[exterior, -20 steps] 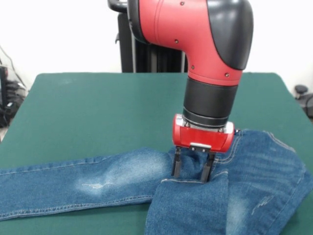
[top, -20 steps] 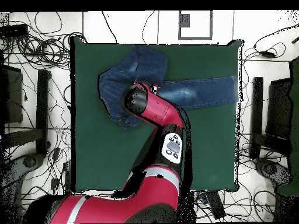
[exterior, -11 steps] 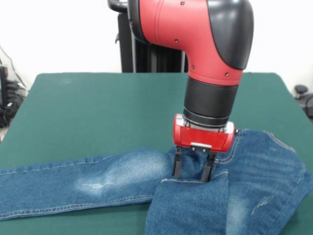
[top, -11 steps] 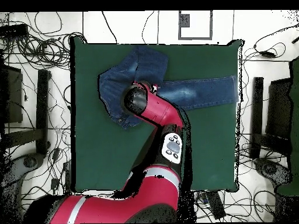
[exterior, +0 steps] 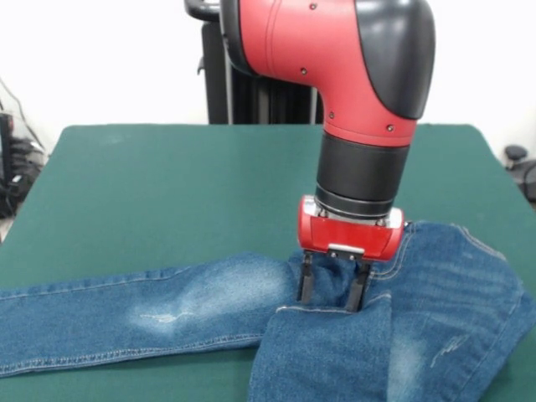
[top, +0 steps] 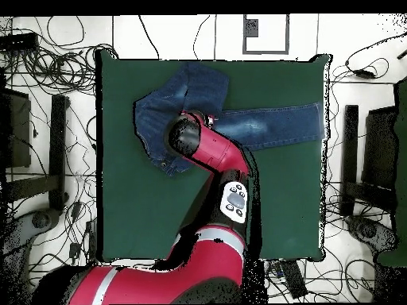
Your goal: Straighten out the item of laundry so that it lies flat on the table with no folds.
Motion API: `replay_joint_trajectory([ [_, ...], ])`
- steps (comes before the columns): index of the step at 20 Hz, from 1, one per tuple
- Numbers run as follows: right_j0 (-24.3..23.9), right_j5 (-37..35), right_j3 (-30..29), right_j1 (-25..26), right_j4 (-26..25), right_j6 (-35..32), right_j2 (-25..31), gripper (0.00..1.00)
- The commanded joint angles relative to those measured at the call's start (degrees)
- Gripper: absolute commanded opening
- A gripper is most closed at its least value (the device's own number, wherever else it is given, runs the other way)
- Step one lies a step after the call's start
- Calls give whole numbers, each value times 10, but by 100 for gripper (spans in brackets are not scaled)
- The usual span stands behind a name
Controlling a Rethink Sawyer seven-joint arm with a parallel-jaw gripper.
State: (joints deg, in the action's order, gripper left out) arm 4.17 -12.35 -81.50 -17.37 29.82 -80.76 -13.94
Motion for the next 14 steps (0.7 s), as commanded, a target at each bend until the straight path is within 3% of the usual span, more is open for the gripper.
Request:
replay_joint_trajectory([
  [1, -12, 43, -71, 11, 45, -199, 104, 100],
  [13, -19, 55, -69, 13, 40, -178, 115, 100],
  [14, -21, 56, -71, 12, 39, -178, 118, 0],
])
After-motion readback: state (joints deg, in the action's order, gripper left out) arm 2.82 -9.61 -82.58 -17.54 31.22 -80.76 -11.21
